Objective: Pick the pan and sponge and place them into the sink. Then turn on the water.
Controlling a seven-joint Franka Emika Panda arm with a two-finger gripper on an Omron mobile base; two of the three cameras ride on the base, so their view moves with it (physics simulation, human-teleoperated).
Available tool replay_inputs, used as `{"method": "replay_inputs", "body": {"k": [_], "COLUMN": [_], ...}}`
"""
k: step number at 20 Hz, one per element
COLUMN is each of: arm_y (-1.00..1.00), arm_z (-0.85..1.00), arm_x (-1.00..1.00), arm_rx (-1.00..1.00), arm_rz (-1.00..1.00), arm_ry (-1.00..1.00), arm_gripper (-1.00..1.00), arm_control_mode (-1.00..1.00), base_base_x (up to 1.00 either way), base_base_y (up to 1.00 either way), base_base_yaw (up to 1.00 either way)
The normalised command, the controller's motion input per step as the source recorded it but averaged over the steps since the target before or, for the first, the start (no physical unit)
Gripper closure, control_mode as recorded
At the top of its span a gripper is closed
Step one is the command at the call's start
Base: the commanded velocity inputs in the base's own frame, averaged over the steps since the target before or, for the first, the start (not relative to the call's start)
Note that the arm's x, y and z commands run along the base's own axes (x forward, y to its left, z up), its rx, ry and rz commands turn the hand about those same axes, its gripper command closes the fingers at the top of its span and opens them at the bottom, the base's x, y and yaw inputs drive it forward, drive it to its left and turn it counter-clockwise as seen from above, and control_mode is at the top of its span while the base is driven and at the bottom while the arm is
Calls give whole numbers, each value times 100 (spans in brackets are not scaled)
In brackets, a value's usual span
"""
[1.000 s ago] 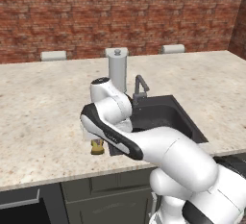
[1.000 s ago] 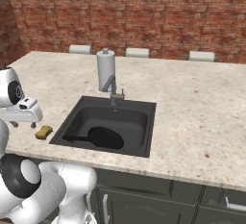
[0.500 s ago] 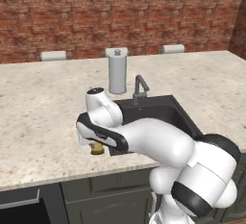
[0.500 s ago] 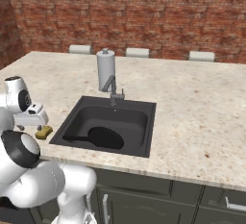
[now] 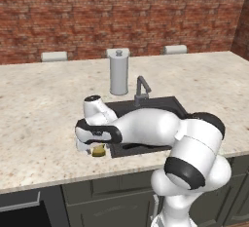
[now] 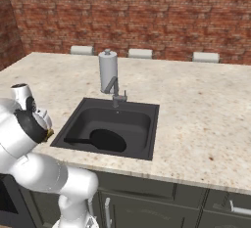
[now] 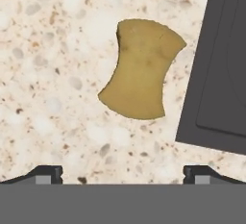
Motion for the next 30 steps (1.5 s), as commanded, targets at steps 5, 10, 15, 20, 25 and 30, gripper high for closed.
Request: {"method": "replay_inputs", "body": {"k": [5, 10, 15, 20, 25, 30], "arm_y": [1, -1, -2, -24, 0, 6], "arm_z": [-22, -4, -11, -2, -15, -31], "arm_x": [29, 20, 1, 12, 26, 2], "arm_rx": [3, 2, 0, 0, 1, 3], "arm_rz": [7, 4, 3, 0, 0, 0], "arm_ry": [0, 0, 0, 0, 0, 0], "arm_gripper": [-100, -100, -100, -100, -100, -100], "arm_control_mode": [-100, -100, -100, -100, -100, -100], "base_base_x": [0, 0, 0, 0, 0, 0], "base_base_y": [0, 0, 0, 0, 0, 0], "base_base_yaw": [0, 0, 0, 0, 0, 0]}}
